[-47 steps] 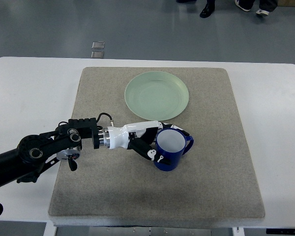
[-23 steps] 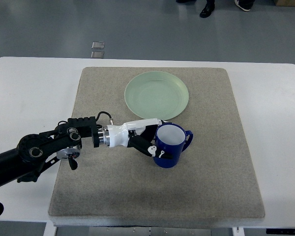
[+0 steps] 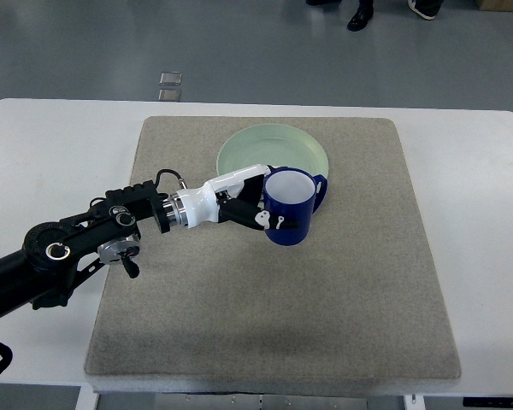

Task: Place cup left of plate with left hand
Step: 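Lift the blue mug and carry it past the plate toward the left arm, then lower the blue mug onto the mat beside the plate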

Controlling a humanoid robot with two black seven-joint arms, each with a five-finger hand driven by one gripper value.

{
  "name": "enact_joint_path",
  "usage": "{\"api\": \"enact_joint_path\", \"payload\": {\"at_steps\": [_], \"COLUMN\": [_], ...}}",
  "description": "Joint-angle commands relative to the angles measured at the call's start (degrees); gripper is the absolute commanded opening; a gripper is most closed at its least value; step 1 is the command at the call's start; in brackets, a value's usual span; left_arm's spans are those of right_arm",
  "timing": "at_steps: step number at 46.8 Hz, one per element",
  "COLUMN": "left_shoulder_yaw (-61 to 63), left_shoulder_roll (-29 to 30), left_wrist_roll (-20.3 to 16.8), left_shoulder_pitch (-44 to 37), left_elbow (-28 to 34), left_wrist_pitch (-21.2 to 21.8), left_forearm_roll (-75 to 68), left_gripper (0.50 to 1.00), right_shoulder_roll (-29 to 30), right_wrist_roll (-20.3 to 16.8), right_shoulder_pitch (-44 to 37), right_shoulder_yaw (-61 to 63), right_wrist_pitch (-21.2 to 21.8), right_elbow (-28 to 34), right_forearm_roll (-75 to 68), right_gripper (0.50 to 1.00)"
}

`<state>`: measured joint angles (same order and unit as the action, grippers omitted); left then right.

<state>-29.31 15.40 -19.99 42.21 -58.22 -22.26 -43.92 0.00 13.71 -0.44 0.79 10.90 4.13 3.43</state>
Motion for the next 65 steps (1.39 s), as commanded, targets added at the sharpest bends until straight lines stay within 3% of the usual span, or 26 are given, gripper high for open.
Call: {"api": "enact_joint_path", "payload": {"at_steps": [1,11,24,54,65], "left_shoulder_yaw": [-1.2,-4.3,-8.7,-13.1,-13.0], "left_shoulder_roll": [0.6,0.9,1.1,2.7,2.2], "left_wrist_roll": [-0.1,-0.2,-0.4,-1.9,-7.4], "left_shoulder_pitch": [0.0,0.0,0.0,-1.4,-1.8], "left_elbow": [0.6,4.6,10.0,17.9,20.7], "left_wrist_pitch": [1.3,5.0,12.9,9.3,9.4], "left_forearm_roll": [-0.1,-0.5,0.1,0.3,0.2], "left_gripper": [0.707,0.709,0.713,0.746,0.756], "right_shoulder_roll": [0.0,0.0,0.0,0.0,0.0], "right_wrist_roll": [0.0,0.0,0.0,0.0,0.0], "right_shoulder_pitch": [0.0,0.0,0.0,0.0,0.0], "right_shoulder_yaw": [0.0,0.0,0.0,0.0,0.0], "right_wrist_pitch": [0.0,0.0,0.0,0.0,0.0], "right_elbow": [0.0,0.0,0.0,0.0,0.0], "right_forearm_roll": [0.0,0.0,0.0,0.0,0.0], "right_gripper": [0.932,0.932,0.932,0.932,0.932]}}
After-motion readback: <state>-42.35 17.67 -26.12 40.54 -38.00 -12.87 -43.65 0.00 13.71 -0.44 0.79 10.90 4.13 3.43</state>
